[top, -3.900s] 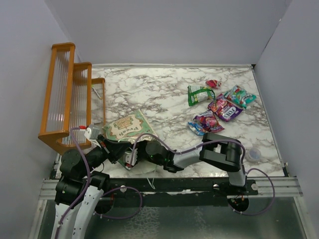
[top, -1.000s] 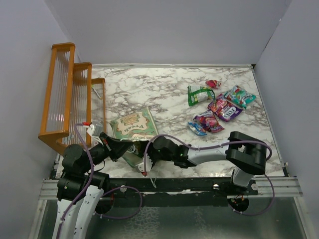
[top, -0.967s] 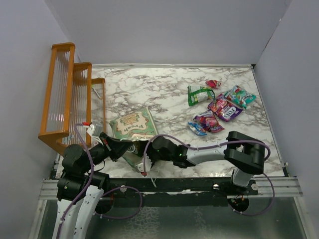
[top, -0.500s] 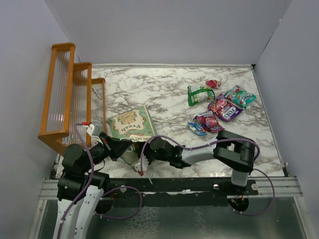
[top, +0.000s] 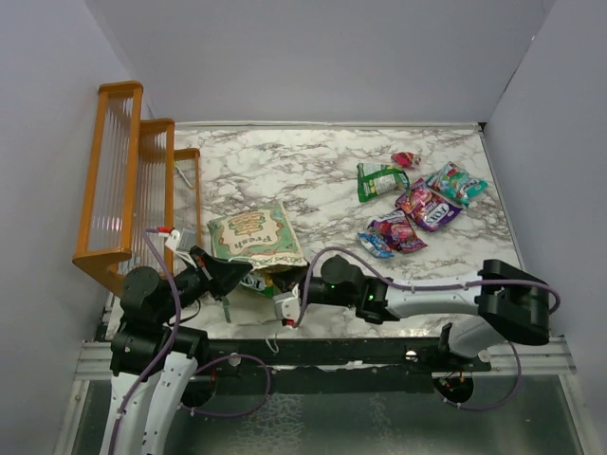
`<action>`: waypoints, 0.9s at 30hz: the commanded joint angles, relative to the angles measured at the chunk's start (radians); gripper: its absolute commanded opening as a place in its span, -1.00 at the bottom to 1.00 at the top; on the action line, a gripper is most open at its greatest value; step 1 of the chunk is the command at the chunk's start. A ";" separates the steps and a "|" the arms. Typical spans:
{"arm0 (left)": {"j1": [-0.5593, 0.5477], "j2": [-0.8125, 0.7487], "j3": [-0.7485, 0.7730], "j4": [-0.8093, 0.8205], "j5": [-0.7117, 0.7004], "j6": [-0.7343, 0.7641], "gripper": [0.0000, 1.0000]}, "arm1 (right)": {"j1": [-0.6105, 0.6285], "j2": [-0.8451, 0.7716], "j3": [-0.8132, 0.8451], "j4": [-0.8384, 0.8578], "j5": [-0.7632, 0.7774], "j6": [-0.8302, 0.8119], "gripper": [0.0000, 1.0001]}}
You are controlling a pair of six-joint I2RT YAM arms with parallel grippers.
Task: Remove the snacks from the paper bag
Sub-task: Take out the snack from the paper bag, then place the snack at the center of the board.
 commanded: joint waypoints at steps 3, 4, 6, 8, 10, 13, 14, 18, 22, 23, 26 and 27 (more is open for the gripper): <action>0.005 0.050 0.080 0.079 -0.023 -0.017 -1.00 | 0.006 -0.208 -0.027 -0.122 -0.251 0.313 -0.97; 0.005 0.054 0.085 0.078 -0.029 -0.015 -1.00 | 0.005 -0.240 -0.029 -0.143 -0.279 0.350 -0.97; 0.005 0.060 0.091 0.077 -0.035 -0.013 -1.00 | 0.004 -0.306 -0.044 -0.166 -0.330 0.413 -0.97; 0.005 0.061 0.094 0.075 -0.043 -0.018 -1.00 | 0.005 -0.369 -0.050 -0.205 -0.382 0.470 -0.97; 0.005 0.056 0.091 0.079 -0.054 -0.030 -1.00 | 0.005 -0.426 -0.037 -0.269 -0.413 0.538 -0.97; 0.005 0.049 0.092 0.081 -0.081 -0.052 -1.00 | 0.005 -0.502 -0.003 -0.370 -0.429 0.675 -0.97; 0.005 0.046 0.092 0.080 -0.092 -0.057 -1.00 | 0.004 -0.525 0.015 -0.427 -0.427 0.708 -0.97; 0.006 0.033 0.101 0.044 -0.164 -0.062 -1.00 | 0.004 -0.664 0.077 -0.540 -0.358 0.877 -0.97; 0.005 0.013 0.090 0.008 -0.204 -0.043 -1.00 | 0.004 -0.844 0.133 -0.604 -0.273 0.956 -0.97; 0.005 0.009 0.082 0.002 -0.206 -0.040 -1.00 | 0.005 -0.883 0.145 -0.606 -0.219 0.970 -0.97; 0.005 0.004 0.064 -0.001 -0.202 -0.032 -1.00 | 0.005 -0.955 0.179 -0.609 0.042 1.010 -0.97; 0.005 0.004 0.061 -0.005 -0.203 -0.028 -1.00 | 0.006 -0.960 0.189 -0.610 0.149 1.012 -0.97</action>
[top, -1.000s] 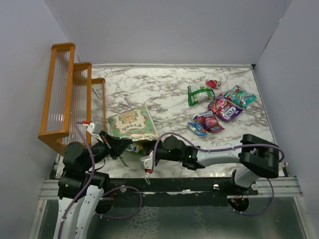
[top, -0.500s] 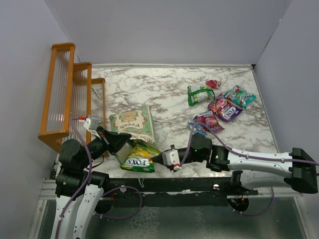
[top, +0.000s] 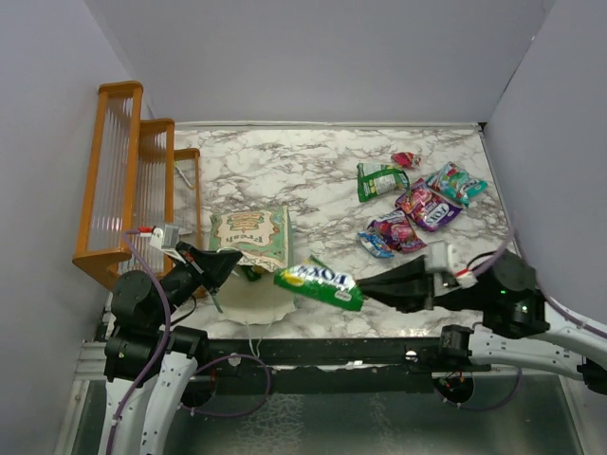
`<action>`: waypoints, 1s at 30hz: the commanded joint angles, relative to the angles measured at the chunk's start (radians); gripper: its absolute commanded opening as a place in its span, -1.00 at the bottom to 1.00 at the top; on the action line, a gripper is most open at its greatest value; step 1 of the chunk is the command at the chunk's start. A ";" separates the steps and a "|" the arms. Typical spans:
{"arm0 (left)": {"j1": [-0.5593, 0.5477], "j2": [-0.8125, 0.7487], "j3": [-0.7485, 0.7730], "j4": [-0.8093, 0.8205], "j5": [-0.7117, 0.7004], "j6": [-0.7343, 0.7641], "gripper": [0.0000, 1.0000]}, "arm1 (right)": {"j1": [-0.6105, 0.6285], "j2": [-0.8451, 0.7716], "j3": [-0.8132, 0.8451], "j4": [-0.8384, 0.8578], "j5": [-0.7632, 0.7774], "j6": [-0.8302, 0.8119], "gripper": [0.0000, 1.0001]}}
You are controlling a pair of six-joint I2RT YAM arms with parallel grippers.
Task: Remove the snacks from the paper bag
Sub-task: Place the snack at the center of the board.
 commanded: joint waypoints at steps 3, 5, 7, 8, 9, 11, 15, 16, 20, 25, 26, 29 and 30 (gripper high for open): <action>0.005 -0.013 -0.011 -0.021 -0.041 0.034 -1.00 | 0.004 -0.023 0.107 -0.032 0.742 0.085 -0.97; 0.005 -0.010 -0.011 -0.025 -0.046 0.042 -1.00 | 0.005 0.042 0.110 -0.023 0.962 0.062 -0.97; 0.005 -0.009 -0.012 -0.019 -0.037 0.043 -1.00 | 0.003 0.131 0.112 0.005 1.109 0.007 -0.97; 0.005 -0.009 -0.013 -0.018 -0.034 0.044 -1.00 | 0.001 0.178 0.121 0.012 1.154 -0.015 -0.97; 0.005 -0.008 -0.014 -0.020 -0.032 0.045 -1.00 | -0.007 0.231 0.131 0.022 1.181 -0.036 -0.97; 0.005 -0.009 -0.016 -0.016 -0.022 0.045 -1.00 | -0.041 0.336 0.171 0.017 1.177 -0.040 -0.97; 0.006 -0.009 -0.016 -0.010 -0.013 0.050 -1.00 | -0.215 0.559 0.314 -0.107 1.028 0.057 -0.97; 0.005 -0.007 -0.016 -0.009 -0.010 0.051 -1.00 | -0.266 0.623 0.352 -0.145 0.974 0.090 -0.97; 0.006 -0.011 -0.013 -0.011 -0.004 0.057 -1.00 | -0.377 0.880 0.507 -0.258 0.947 0.132 -0.97; 0.006 -0.030 -0.016 -0.011 -0.006 0.058 -1.00 | -0.442 1.191 0.757 -0.458 0.923 0.204 -0.97; 0.006 -0.034 -0.016 -0.013 -0.005 0.058 -1.00 | -0.448 1.226 0.787 -0.470 0.905 0.221 -0.97; 0.006 -0.038 -0.021 -0.010 -0.003 0.056 -1.00 | -0.458 1.302 0.818 -0.435 0.875 0.235 -0.97; 0.006 -0.039 -0.024 -0.006 -0.001 0.055 -1.00 | -0.467 1.328 0.830 -0.428 0.865 0.242 -0.97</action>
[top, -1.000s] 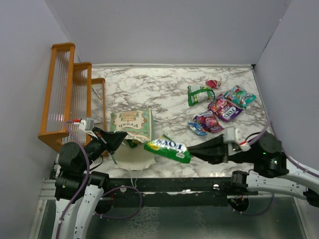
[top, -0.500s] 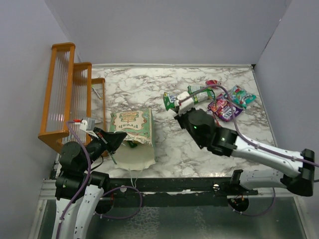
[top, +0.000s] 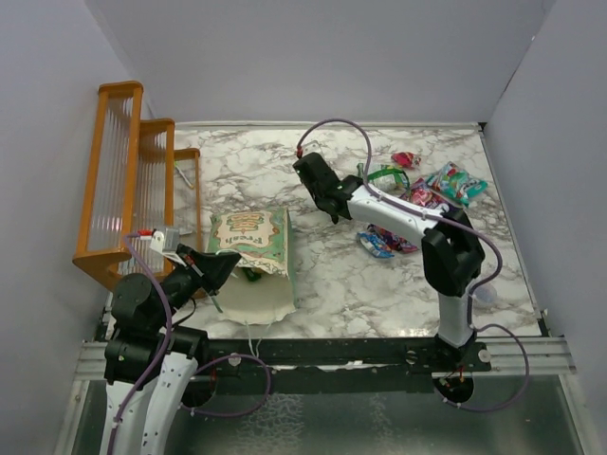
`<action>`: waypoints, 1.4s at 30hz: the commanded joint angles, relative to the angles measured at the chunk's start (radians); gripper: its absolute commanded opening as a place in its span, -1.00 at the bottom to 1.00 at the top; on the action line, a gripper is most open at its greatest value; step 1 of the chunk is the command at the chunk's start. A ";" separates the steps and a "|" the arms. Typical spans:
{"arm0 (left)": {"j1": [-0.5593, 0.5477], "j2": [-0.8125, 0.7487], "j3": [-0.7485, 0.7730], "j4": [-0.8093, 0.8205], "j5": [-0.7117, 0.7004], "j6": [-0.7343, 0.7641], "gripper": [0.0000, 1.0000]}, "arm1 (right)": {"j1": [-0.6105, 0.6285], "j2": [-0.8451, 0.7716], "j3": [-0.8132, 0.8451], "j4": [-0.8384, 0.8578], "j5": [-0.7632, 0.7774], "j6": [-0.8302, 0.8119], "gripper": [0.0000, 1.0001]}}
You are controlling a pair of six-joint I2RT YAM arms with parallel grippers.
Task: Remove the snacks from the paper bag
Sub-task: Place the snack at the center of the board.
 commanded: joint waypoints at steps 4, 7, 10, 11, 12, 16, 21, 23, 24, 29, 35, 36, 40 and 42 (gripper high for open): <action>0.006 -0.015 -0.013 0.022 0.021 0.015 -1.00 | -0.055 0.171 0.145 -0.082 -0.036 0.069 -0.97; 0.005 -0.015 -0.010 0.018 0.019 0.019 -1.00 | -0.074 0.246 0.212 -0.164 0.011 0.086 -0.97; 0.005 -0.018 -0.013 0.019 0.018 0.015 -1.00 | -0.086 0.256 0.202 -0.159 0.038 0.088 -0.97; 0.005 -0.018 -0.015 0.021 0.017 0.014 -1.00 | -0.095 0.253 0.190 -0.142 0.024 0.088 -0.97; 0.005 -0.018 -0.017 0.023 0.018 0.012 -1.00 | -0.106 0.250 0.180 -0.130 0.018 0.089 -0.97; 0.005 -0.006 -0.013 0.025 0.025 0.016 -1.00 | -0.137 0.248 0.173 -0.120 -0.006 0.086 -0.95; 0.006 0.021 0.009 0.026 0.044 0.024 -1.00 | -0.143 0.178 0.102 -0.028 -0.057 0.044 -0.56; 0.005 0.041 0.032 0.034 0.079 0.024 -1.00 | -0.145 0.146 0.093 -0.028 -0.118 0.023 -0.19; 0.005 0.052 0.043 0.041 0.098 0.022 -1.00 | -0.145 0.114 0.084 -0.031 -0.158 0.024 0.02; 0.005 0.089 0.063 0.117 0.195 -0.024 -1.00 | -0.137 -0.124 -0.115 0.056 -0.409 0.008 0.43; 0.006 0.094 0.007 0.244 0.279 -0.129 -1.00 | -0.088 -0.495 -0.510 0.257 -0.677 0.028 0.61; 0.005 0.094 0.002 0.265 0.284 -0.148 -1.00 | -0.074 -0.556 -0.579 0.300 -0.728 0.019 0.65; 0.007 0.108 -0.028 0.348 0.310 -0.234 -1.00 | -0.016 -0.765 -0.808 0.453 -0.881 -0.054 0.70; 0.007 0.113 -0.044 0.402 0.323 -0.273 -1.00 | 0.023 -0.837 -0.884 0.504 -0.939 -0.095 0.72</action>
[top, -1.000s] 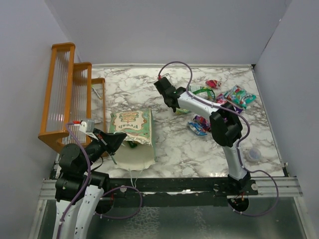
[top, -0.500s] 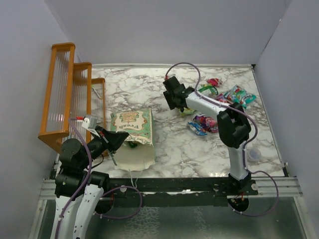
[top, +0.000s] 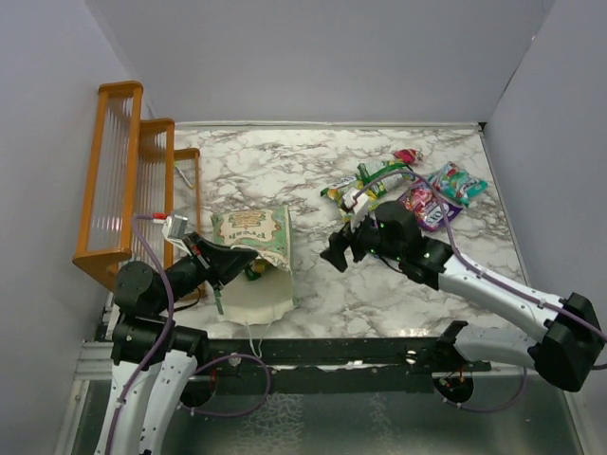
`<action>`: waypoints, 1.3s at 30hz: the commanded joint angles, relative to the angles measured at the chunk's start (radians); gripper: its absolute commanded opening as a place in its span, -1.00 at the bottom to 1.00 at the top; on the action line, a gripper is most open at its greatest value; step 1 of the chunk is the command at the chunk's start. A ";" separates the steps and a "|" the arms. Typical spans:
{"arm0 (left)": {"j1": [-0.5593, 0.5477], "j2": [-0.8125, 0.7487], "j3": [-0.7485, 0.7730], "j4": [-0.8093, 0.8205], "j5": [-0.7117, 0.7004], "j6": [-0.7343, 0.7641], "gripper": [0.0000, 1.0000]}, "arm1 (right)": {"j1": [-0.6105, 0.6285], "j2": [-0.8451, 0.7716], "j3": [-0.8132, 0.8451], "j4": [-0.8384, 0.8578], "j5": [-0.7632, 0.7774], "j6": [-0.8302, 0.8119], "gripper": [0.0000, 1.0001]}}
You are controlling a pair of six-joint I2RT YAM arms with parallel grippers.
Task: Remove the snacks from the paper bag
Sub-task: Take out the snack from the paper bag.
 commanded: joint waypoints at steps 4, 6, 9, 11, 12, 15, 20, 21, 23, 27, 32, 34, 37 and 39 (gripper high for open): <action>0.006 0.035 -0.019 0.192 0.069 -0.140 -1.00 | 0.148 -0.197 -0.205 0.193 -0.251 -0.187 0.72; 0.006 0.049 -0.018 0.233 0.074 -0.174 -1.00 | 0.176 -0.224 -0.206 0.187 -0.275 -0.222 0.72; 0.006 0.069 -0.015 0.282 0.074 -0.203 -1.00 | 0.209 -0.259 -0.199 0.178 -0.333 -0.282 0.70; 0.006 0.086 -0.009 0.294 0.074 -0.204 -1.00 | 0.260 -0.280 -0.186 0.173 -0.354 -0.335 0.68; 0.006 0.094 -0.006 0.294 0.074 -0.202 -1.00 | 0.289 -0.287 -0.180 0.175 -0.354 -0.360 0.67; 0.006 0.109 -0.011 0.312 0.074 -0.209 -1.00 | 0.396 -0.285 -0.153 0.178 -0.342 -0.456 0.61; 0.006 0.120 -0.030 0.343 0.077 -0.226 -1.00 | 0.582 -0.162 -0.066 0.161 -0.220 -0.611 0.58; 0.006 0.120 -0.030 0.340 0.077 -0.223 -1.00 | 0.613 -0.116 -0.043 0.157 -0.178 -0.636 0.58; 0.006 0.118 -0.030 0.332 0.077 -0.218 -1.00 | 0.668 -0.010 0.010 0.157 -0.064 -0.684 0.57; 0.006 0.109 -0.022 0.290 0.073 -0.190 -1.00 | 0.714 0.196 0.103 0.187 0.141 -0.743 0.54; 0.006 0.102 0.039 0.114 0.058 -0.066 -1.00 | 0.707 0.300 0.088 0.338 0.322 -0.793 0.54; 0.006 0.103 0.068 0.032 0.052 -0.005 -1.00 | 0.689 0.323 0.081 0.342 0.360 -0.810 0.52; 0.006 0.103 0.091 -0.050 0.048 0.053 -1.00 | 0.647 0.320 0.047 0.320 0.385 -0.815 0.51; 0.006 0.097 0.086 -0.063 0.051 0.059 -1.00 | 0.614 0.285 0.003 0.315 0.375 -0.814 0.49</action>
